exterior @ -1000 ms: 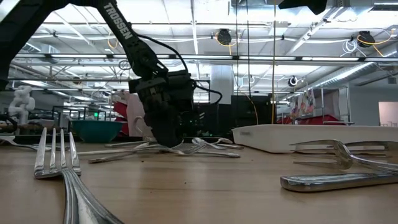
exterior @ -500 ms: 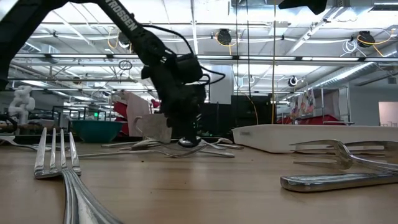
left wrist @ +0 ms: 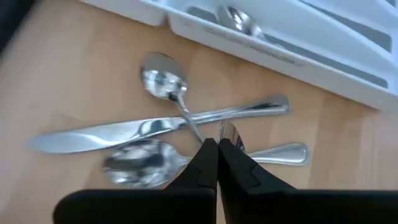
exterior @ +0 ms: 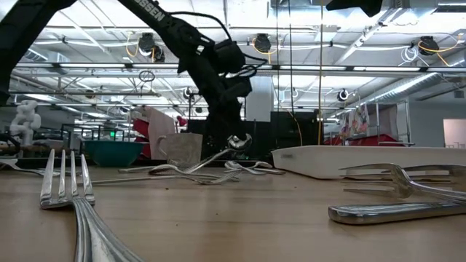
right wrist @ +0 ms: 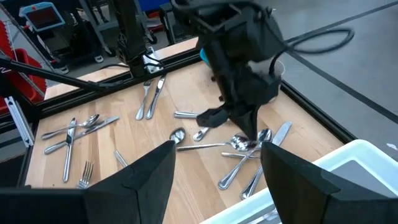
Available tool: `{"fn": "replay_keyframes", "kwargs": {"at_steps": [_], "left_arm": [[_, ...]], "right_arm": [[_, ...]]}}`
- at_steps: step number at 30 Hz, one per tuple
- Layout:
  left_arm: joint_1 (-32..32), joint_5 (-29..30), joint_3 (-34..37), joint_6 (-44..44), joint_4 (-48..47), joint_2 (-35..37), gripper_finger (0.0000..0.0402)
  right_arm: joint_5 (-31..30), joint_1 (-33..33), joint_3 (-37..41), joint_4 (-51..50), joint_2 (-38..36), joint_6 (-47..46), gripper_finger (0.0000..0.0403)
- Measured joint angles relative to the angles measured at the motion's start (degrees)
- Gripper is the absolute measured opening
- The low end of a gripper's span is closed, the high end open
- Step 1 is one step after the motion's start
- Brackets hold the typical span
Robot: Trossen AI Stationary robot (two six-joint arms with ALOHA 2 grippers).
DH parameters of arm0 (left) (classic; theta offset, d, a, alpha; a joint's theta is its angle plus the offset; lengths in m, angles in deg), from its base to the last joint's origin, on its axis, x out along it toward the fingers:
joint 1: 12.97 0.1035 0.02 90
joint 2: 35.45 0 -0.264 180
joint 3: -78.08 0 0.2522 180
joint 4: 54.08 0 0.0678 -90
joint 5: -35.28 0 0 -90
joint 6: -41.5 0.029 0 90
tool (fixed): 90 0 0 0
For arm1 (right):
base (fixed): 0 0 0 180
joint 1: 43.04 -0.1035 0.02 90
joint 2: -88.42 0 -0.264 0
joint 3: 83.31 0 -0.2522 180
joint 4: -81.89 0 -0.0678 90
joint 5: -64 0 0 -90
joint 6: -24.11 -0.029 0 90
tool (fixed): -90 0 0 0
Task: Sort silverware
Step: Put the spoon in the silverware tray
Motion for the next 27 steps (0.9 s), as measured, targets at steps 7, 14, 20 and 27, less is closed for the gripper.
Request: {"fn": "replay_keyframes", "kwargs": {"at_steps": [7, 14, 20, 27], "left_arm": [[0.0, 3.1, -5.8, -4.8, 0.3, 0.9, 0.0000], [0.8, 2.5, -12.2, -16.2, 7.0, 2.2, 0.0000], [1.1, 0.1, -12.7, -25.5, 18.3, 0.6, 0.0000], [0.3, -3.4, -12.4, -31.4, 25.4, -5.4, 0.0000]], "right_arm": [[0.0, 0.0, 0.0, -0.2, 0.0, 0.7, 0.0231], [0.0, 0.0, 0.0, -0.3, 0.0, 0.7, 0.0231], [0.0, 0.0, 0.0, -0.3, 0.0, 0.6, 0.0231], [0.0, 0.0, 0.0, -0.4, 0.0, 0.5, 0.0231]]}}
